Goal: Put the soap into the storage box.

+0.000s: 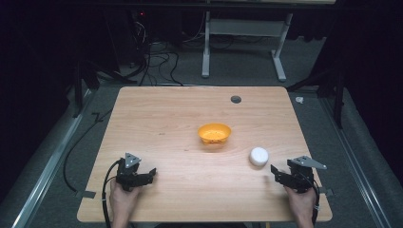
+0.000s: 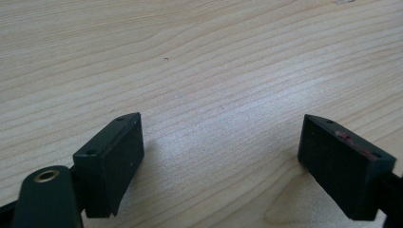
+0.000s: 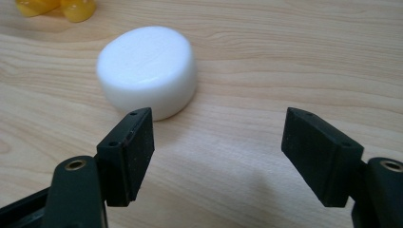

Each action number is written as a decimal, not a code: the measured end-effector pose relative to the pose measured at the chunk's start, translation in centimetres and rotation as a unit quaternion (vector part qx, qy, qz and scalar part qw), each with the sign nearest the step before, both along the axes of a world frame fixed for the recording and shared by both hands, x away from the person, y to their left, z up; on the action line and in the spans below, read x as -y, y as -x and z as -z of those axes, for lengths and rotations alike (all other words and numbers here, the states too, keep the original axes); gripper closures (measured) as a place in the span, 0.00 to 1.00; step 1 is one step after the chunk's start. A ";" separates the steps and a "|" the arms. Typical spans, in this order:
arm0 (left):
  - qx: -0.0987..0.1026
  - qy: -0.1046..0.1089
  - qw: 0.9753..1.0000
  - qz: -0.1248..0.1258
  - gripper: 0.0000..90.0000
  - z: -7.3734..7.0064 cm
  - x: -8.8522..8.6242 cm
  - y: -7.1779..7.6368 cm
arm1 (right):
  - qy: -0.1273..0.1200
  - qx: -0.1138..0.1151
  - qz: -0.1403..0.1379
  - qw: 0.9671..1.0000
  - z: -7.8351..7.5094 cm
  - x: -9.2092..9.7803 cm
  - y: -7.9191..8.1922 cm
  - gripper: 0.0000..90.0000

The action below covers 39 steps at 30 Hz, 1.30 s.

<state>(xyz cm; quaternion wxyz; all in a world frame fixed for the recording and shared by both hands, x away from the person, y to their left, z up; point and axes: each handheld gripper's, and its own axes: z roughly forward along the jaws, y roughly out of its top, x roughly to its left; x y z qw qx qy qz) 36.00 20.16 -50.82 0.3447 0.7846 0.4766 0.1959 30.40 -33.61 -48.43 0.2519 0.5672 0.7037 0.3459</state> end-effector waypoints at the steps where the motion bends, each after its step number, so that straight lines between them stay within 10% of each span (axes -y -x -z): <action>1: 0.000 0.000 1.000 0.000 0.18 0.0 0.0 0.0 | 0.000 0.000 -0.004 1.000 0.0 -0.2 0.1 0.30; 39: 0.000 -0.001 1.000 0.000 0.18 0.0 0.0 0.0 | 0.023 -0.015 -0.060 0.998 0.3 -4.8 -3.8 0.20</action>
